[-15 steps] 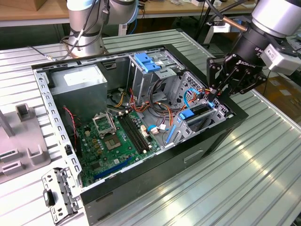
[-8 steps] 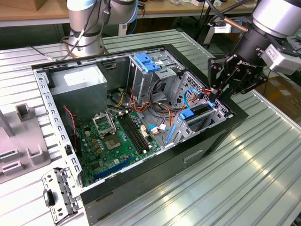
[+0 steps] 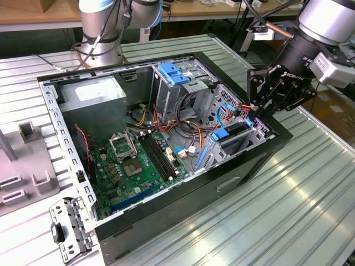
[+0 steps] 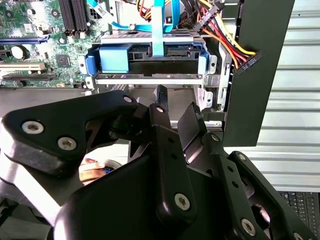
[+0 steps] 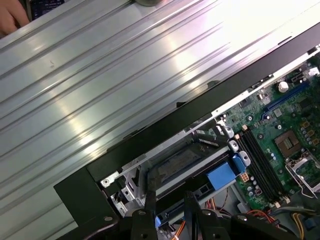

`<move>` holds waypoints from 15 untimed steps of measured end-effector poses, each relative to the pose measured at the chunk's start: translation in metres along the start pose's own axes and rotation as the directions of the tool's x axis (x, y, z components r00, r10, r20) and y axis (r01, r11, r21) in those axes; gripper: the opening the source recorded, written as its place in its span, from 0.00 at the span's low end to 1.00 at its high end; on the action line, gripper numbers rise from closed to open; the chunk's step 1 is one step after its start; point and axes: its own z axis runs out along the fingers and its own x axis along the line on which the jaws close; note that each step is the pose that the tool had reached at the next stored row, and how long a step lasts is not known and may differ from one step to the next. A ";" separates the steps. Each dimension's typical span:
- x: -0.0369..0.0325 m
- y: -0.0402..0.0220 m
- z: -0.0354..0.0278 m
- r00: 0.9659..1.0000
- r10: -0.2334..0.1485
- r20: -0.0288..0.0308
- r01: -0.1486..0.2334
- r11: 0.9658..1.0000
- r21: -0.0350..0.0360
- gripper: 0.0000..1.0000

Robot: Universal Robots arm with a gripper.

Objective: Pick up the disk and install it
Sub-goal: 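Insert the first disk wire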

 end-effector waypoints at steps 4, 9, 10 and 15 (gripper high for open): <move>0.0018 -0.0013 0.0006 1.000 0.000 -0.002 0.000 1.000 -0.003 0.36; 0.0058 -0.0043 0.0016 1.000 0.001 -0.006 -0.001 1.000 -0.010 0.36; 0.0066 -0.0048 0.0017 1.000 0.001 -0.007 -0.001 1.000 -0.011 0.36; 0.0107 -0.0080 0.0024 1.000 0.001 -0.010 -0.001 1.000 -0.016 0.36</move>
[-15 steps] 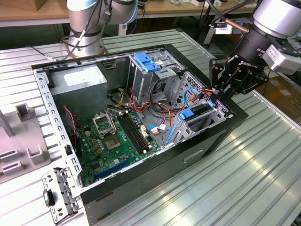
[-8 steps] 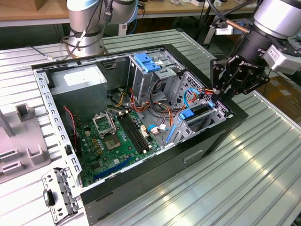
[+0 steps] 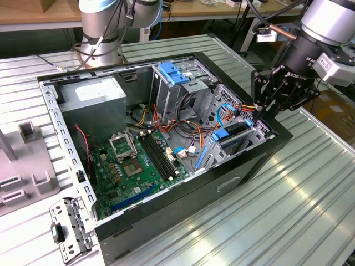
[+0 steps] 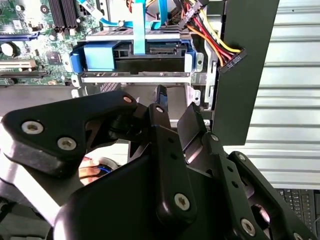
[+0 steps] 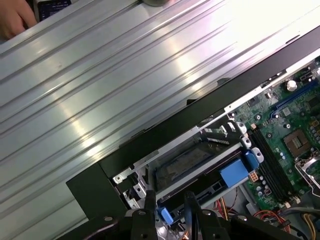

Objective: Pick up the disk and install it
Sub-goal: 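Insert the first disk wire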

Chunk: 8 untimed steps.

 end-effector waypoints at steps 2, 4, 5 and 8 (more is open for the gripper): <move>0.0014 -0.0011 0.0002 1.000 0.000 -0.001 0.000 1.000 -0.001 0.36; 0.0033 -0.0025 0.0003 1.000 0.000 -0.002 0.000 1.000 -0.003 0.36; 0.0040 -0.0031 0.0004 1.000 0.000 -0.002 0.000 1.000 -0.004 0.36; 0.0073 -0.0057 0.0007 1.000 0.000 -0.004 -0.001 1.000 -0.006 0.36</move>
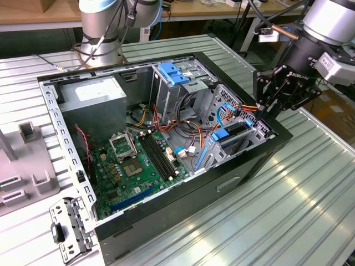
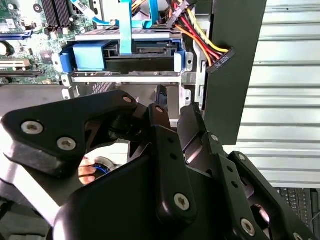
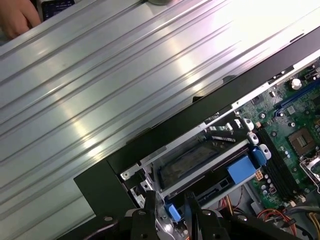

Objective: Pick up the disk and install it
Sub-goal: 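Insert the first disk wire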

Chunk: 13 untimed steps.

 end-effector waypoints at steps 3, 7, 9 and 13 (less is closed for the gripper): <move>0.0022 -0.0040 0.0008 1.000 0.004 -0.001 -0.004 1.000 -0.001 0.36; 0.0028 -0.0054 0.0034 0.998 0.067 0.003 -0.067 0.998 0.001 0.36; 0.0031 -0.0064 0.0049 0.994 0.111 0.005 -0.111 0.994 0.003 0.36; 0.0009 -0.0126 0.0053 0.991 0.131 0.007 -0.131 0.991 0.004 0.36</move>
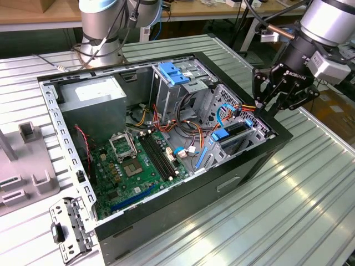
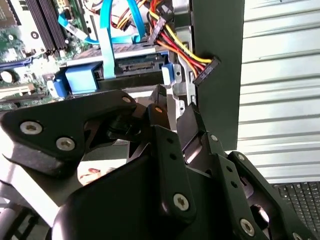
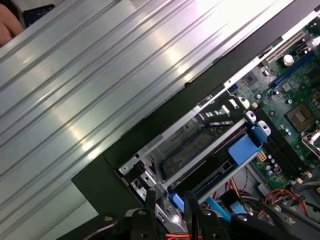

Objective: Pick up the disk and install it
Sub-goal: 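Insert the first disk wire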

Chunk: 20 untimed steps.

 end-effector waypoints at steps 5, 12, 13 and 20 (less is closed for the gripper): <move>-0.0005 -0.0072 0.0008 1.000 0.017 0.001 -0.017 1.000 0.001 0.36; 0.0043 -0.0181 0.0028 0.998 0.055 0.003 -0.055 0.998 0.002 0.36; 0.0046 -0.0191 0.0030 0.998 0.060 0.003 -0.060 0.998 0.002 0.36; 0.0102 -0.0299 0.0057 0.993 0.115 0.007 -0.115 0.993 0.004 0.36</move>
